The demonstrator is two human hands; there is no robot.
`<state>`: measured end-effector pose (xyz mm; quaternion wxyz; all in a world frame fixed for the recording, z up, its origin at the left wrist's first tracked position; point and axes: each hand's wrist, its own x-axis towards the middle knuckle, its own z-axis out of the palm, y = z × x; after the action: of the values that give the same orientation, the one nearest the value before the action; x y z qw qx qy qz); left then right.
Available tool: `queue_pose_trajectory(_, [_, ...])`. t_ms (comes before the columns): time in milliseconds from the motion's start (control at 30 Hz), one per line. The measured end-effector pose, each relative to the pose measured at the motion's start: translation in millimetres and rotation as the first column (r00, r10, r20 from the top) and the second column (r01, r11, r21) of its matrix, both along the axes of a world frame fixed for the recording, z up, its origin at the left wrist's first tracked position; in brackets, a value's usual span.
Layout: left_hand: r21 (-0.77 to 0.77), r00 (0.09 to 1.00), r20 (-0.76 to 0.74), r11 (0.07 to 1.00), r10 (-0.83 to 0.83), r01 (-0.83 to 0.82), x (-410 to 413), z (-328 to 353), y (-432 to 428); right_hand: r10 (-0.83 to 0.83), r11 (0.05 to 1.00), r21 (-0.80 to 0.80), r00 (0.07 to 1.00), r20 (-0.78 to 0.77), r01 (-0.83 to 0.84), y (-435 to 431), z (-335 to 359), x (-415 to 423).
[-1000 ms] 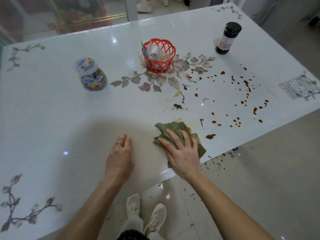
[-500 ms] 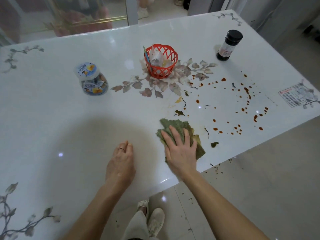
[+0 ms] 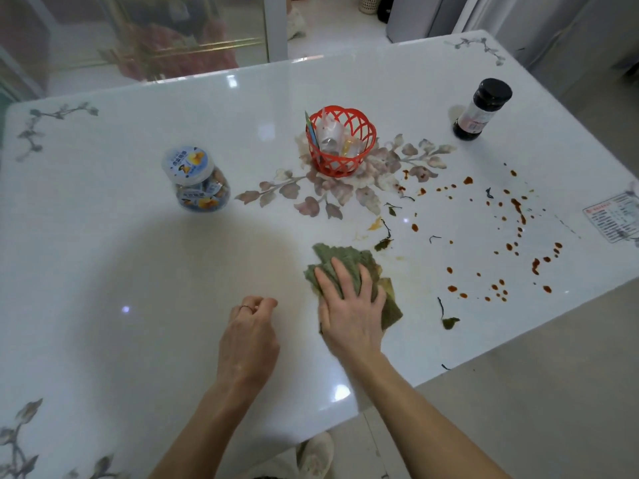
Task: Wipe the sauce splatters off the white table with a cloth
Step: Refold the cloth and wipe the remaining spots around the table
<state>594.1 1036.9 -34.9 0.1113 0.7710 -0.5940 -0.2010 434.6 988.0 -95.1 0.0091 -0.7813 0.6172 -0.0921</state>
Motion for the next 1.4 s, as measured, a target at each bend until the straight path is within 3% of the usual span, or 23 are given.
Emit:
queue_pose_trajectory(133, [-0.026,0.999,-0.040,1.000,-0.007,0.006,1.1,-1.3,-10.0,-0.132,0.989,0.064,0.991,0.002,0.132,-47.0,1.6,-14.5])
queue_pose_trajectory(300, [-0.089,0.997,-0.078,0.996,0.002,-0.009,-0.2,-0.2,-15.9,-0.350,0.934,0.080,0.937,-0.003,0.349,-31.5,5.5,-24.0])
queue_pose_trajectory(433, [-0.105,0.996,-0.093,0.994,0.008,-0.017,-5.6,-3.7,-18.1,-0.181,0.983,0.042,0.983,-0.023,0.181,-1.2,2.3,11.4])
queue_pose_trajectory(567, [-0.109,0.996,-0.088,0.994,-0.011,0.002,-11.6,-5.4,-28.1,-0.038,0.997,0.061,0.999,-0.014,0.038,-36.7,3.1,26.1])
queue_pose_trajectory(733, [-0.076,0.999,-0.049,0.997,-0.017,0.013,-8.5,-9.1,-42.4,-0.188,0.970,0.154,0.982,-0.015,0.188,-83.1,8.5,-4.3])
queue_pose_trajectory(867, [-0.031,1.000,-0.023,1.000,-0.002,0.001,-4.1,-9.1,-47.4,-0.315,0.940,0.128,0.948,-0.044,0.318,-68.4,11.2,-8.2])
queue_pose_trajectory(1000, [0.002,0.999,0.048,1.000,-0.021,0.021,-6.7,-8.5,-46.8,-0.184,0.979,0.075,0.982,-0.052,0.188,-43.1,8.6,24.1])
queue_pose_trajectory(1133, [0.016,0.997,0.060,0.999,-0.044,0.043,-7.4,-8.0,-46.2,-0.073,0.993,0.081,0.993,-0.097,0.081,-66.4,4.5,3.8])
queue_pose_trajectory(1333, [0.014,0.998,0.031,0.998,-0.055,0.055,-5.7,-6.1,-44.7,-0.390,0.918,0.071,0.921,-0.011,0.390,-52.6,4.4,-35.5])
queue_pose_trajectory(1400, [-0.002,0.998,0.038,0.999,-0.049,0.049,-7.4,-8.5,-44.8,-0.393,0.918,0.047,0.919,-0.001,0.393,-29.2,3.6,-23.3])
